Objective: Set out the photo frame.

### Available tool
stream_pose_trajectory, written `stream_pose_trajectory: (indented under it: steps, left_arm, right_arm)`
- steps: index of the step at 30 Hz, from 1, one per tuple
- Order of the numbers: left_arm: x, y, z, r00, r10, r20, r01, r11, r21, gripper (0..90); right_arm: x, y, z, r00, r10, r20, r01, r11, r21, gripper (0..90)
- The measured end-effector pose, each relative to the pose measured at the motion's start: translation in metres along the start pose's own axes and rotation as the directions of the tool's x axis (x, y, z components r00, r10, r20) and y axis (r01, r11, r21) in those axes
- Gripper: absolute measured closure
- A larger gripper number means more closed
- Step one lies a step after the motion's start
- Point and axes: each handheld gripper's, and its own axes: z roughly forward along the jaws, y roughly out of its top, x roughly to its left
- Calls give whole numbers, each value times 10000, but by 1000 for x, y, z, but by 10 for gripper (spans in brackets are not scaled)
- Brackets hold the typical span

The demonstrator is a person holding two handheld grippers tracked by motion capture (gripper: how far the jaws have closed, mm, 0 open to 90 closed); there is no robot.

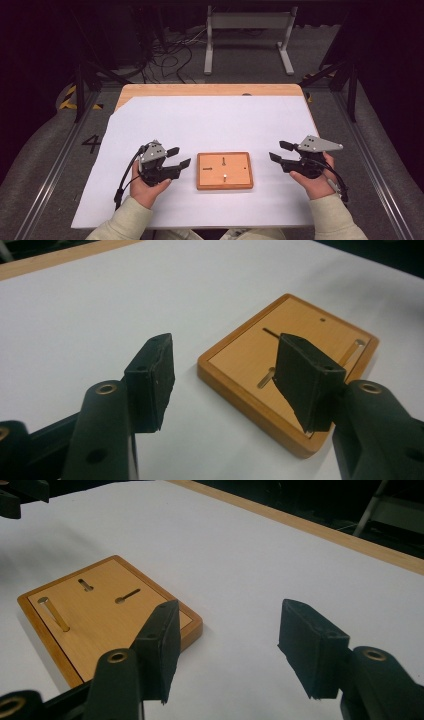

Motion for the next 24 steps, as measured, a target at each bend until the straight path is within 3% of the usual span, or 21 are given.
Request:
stream_pose_trajectory:
  steps: [7,13,19,24]
  left_arm:
    - [-10,6,11,9986,-21,520,66,9963,-854,373]
    - [-27,15,29,9948,351,951,-270,9960,-854,362]
    - [-36,20,39,9920,372,1203,-279,9965,-786,356]
    - [-42,23,45,9888,623,1354,-515,9953,-820,356]
  right_arm:
    - [0,0,0,9997,145,219,-145,9999,-22,364]
    - [-2,0,-2,9995,192,246,-190,9998,-108,360]
    - [-4,0,-3,9993,246,266,-241,9995,-195,358]
    - [-5,0,-4,9990,300,318,-293,9993,-238,358]
